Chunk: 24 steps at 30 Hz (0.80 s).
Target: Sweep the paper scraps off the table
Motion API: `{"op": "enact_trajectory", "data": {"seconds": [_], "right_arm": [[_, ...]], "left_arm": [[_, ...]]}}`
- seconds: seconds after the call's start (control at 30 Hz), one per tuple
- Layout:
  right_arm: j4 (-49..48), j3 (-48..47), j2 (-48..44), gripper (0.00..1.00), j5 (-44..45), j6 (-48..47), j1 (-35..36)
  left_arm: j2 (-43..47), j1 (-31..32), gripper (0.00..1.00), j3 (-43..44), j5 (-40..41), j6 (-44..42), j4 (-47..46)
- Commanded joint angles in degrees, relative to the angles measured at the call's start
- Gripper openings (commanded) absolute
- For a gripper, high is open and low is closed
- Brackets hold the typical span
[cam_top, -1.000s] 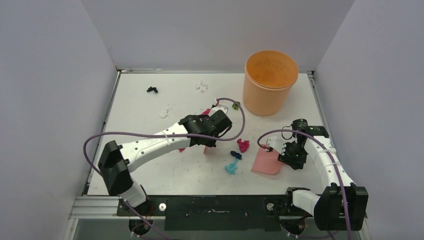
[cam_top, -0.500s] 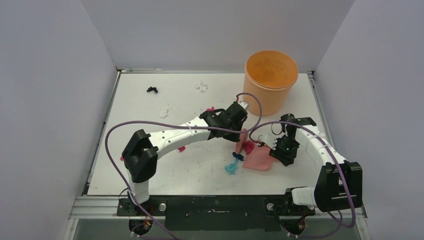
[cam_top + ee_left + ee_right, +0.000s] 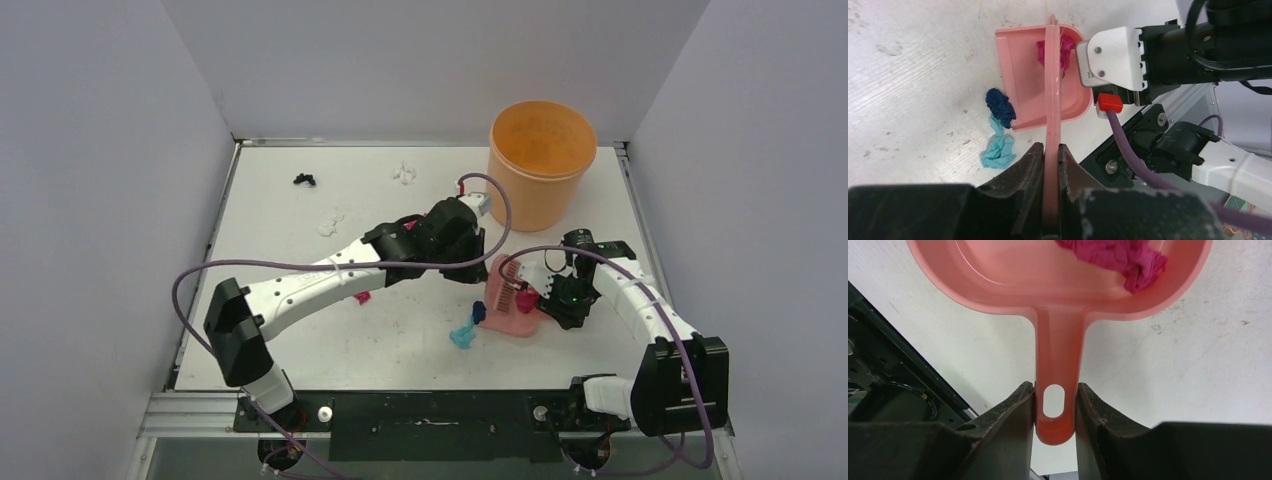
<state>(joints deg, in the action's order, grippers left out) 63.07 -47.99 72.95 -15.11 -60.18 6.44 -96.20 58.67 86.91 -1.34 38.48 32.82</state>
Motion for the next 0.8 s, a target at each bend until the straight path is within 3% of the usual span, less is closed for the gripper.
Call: {"op": "enact_trajectory", "data": {"seconds": [0.0, 0.2, 0.37, 0.57, 0.77], "right_arm": [[1.0, 0.9, -4.5, 0.05, -2.7, -2.1, 0.8], [3.1, 1.7, -5.9, 0.05, 3.6, -3.7, 3.4], [7.0, -0.1, -5.0, 0.05, 7.8, -4.9, 4.1], [10.1, -0.9, -3.7, 0.05, 8.4, -2.1, 7.5], [8.8, 0.0, -2.5, 0.05, 8.5, 2.7, 12.3]], "left_arm": [[7.9, -0.1, 0.0, 1.0, 5.4, -1.7, 5.6], [12.4, -0.2, 0.0, 1.5, 18.2, -4.7, 22.3], [14.5, -0.3, 0.0, -4.3, 21.1, -3.3, 23.1], [10.9, -0.2, 0.0, -9.9, 15.9, -1.6, 15.6], [5.4, -0.1, 0.0, -11.6, 4.5, 0.7, 6.7]]}}
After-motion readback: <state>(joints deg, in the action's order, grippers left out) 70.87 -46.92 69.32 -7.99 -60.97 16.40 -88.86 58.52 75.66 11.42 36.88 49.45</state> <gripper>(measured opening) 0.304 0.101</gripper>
